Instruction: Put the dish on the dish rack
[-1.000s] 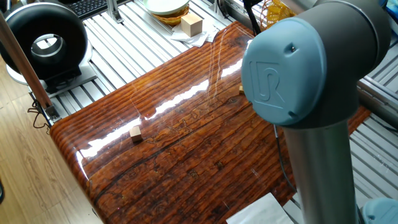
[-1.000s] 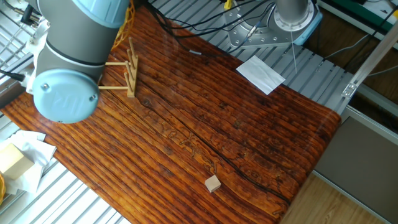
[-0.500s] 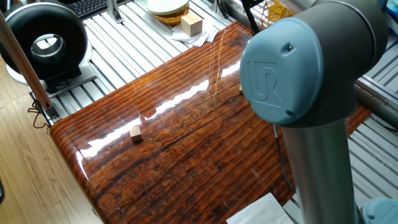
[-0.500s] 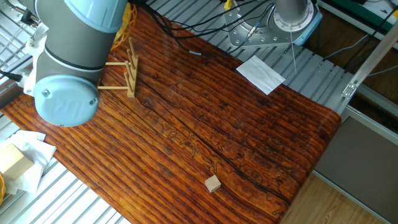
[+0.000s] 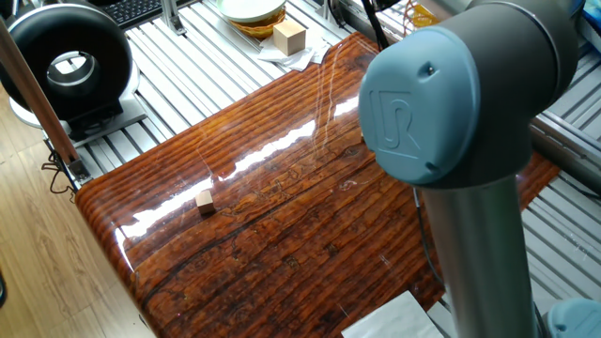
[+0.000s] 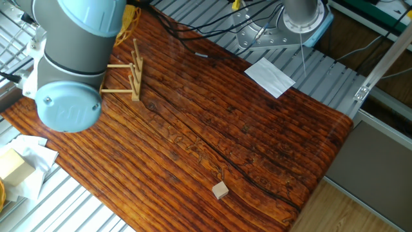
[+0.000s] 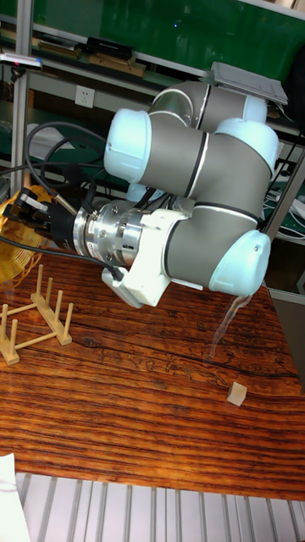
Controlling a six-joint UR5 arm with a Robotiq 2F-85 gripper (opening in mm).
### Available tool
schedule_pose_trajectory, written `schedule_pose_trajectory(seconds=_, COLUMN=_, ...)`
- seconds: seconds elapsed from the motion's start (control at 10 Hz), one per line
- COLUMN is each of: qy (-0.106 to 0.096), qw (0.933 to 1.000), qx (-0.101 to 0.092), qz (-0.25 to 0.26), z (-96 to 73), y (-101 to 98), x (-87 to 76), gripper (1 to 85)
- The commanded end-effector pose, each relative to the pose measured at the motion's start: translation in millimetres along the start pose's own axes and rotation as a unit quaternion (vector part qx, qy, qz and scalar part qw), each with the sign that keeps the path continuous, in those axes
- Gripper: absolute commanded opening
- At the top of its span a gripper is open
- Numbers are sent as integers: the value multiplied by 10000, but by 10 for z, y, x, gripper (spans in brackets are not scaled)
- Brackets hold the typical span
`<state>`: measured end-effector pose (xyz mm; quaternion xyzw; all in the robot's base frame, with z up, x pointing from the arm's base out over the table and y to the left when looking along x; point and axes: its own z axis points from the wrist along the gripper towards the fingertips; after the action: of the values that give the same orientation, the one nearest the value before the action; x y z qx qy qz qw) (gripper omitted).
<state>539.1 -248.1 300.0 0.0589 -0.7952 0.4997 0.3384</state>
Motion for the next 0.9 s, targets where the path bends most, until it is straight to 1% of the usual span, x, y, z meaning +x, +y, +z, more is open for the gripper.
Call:
schedule_pose_trajectory(seconds=0.0, qy=116, qw=9998, qx=-75, qz=114, z=18, y=59, x=-21, gripper=10)
schedule_pose_trajectory(seconds=0.3, qy=120, qw=9996, qx=-83, qz=241, z=97, y=77, x=-77, gripper=10)
schedule_pose_trajectory(seconds=0.5, qy=217, qw=9992, qx=-29, qz=340, z=93, y=65, x=-68, gripper=10)
schedule_pose_trajectory(seconds=0.7, qy=301, qw=9984, qx=19, qz=479, z=89, y=47, x=-23, gripper=10)
schedule_pose_trajectory(seconds=0.8, qy=307, qw=9983, qx=31, qz=495, z=98, y=37, x=-9, gripper=10)
